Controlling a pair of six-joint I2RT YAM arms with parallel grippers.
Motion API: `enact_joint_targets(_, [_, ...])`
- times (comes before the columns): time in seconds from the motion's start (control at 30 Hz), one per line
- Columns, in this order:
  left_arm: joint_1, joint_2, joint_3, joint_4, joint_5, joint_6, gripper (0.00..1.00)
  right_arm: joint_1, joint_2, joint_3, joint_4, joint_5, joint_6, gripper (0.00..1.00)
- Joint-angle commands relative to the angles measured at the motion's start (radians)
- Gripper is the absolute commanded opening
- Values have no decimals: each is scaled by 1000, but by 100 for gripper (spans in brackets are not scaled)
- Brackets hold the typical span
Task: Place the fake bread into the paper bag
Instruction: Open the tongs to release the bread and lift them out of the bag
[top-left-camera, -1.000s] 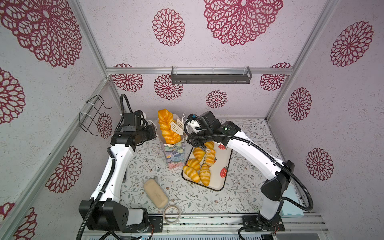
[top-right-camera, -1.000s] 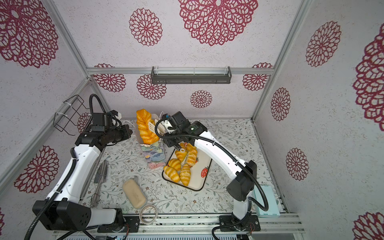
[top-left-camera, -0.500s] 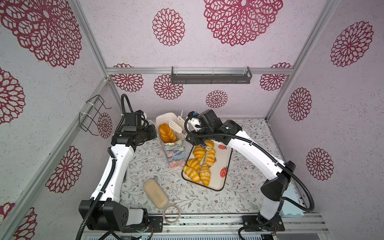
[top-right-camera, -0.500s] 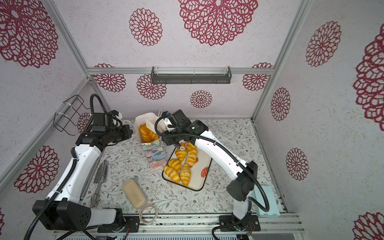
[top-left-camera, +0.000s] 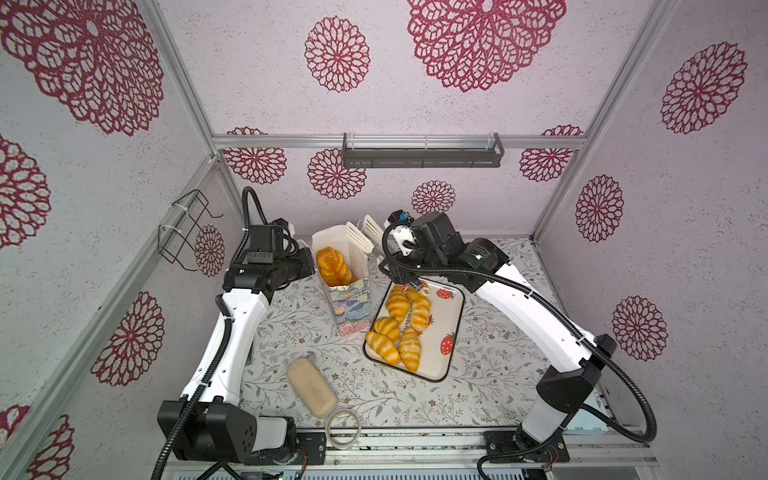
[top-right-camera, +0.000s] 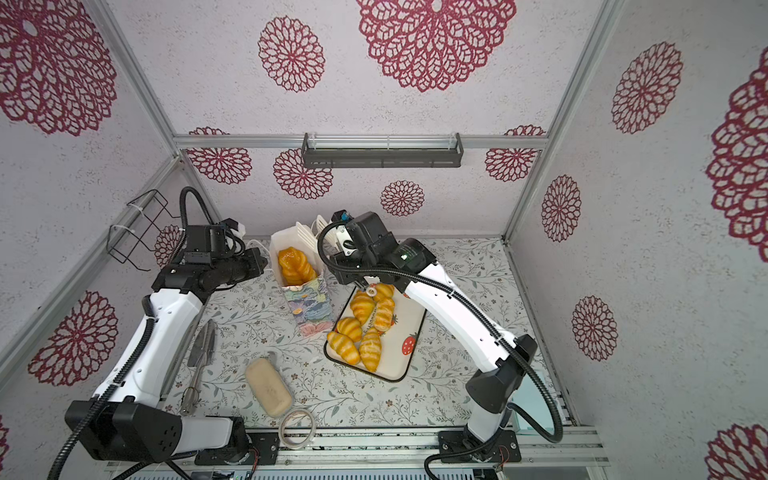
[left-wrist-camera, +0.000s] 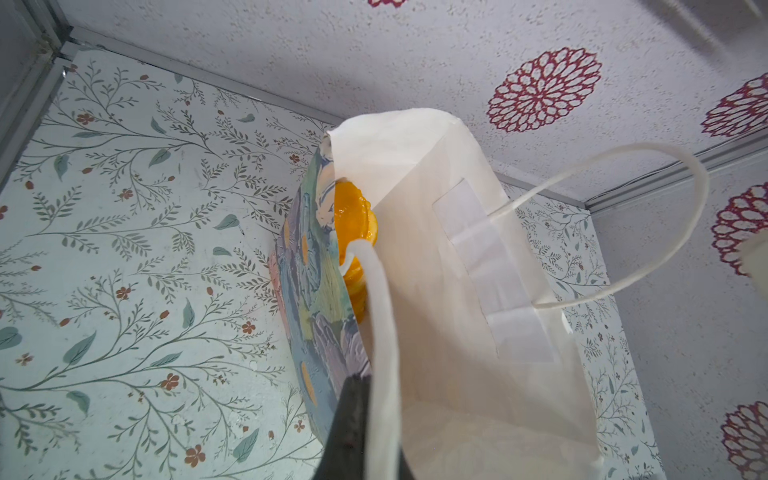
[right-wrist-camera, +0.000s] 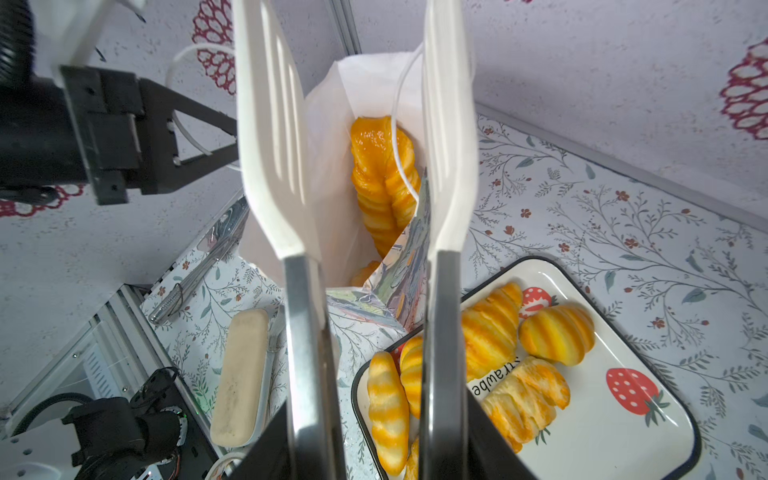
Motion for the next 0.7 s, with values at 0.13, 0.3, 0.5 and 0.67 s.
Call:
enact_joint_targets(0.13, [-8, -40, -33, 61, 40, 13, 0, -35, -133, -63, 23, 80, 41, 48])
enact_joint_targets(0.3, [-7, -47, -52, 79, 52, 14, 0, -104, -190, -170, 39, 65, 85, 48])
enact_joint_targets(0.5, [-7, -54, -57, 77, 45, 17, 0, -183, -240, -306, 70, 29, 143, 48])
enact_joint_targets(0.67, [-7, -67, -63, 76, 22, 21, 0, -235, -260, -408, 90, -7, 176, 49])
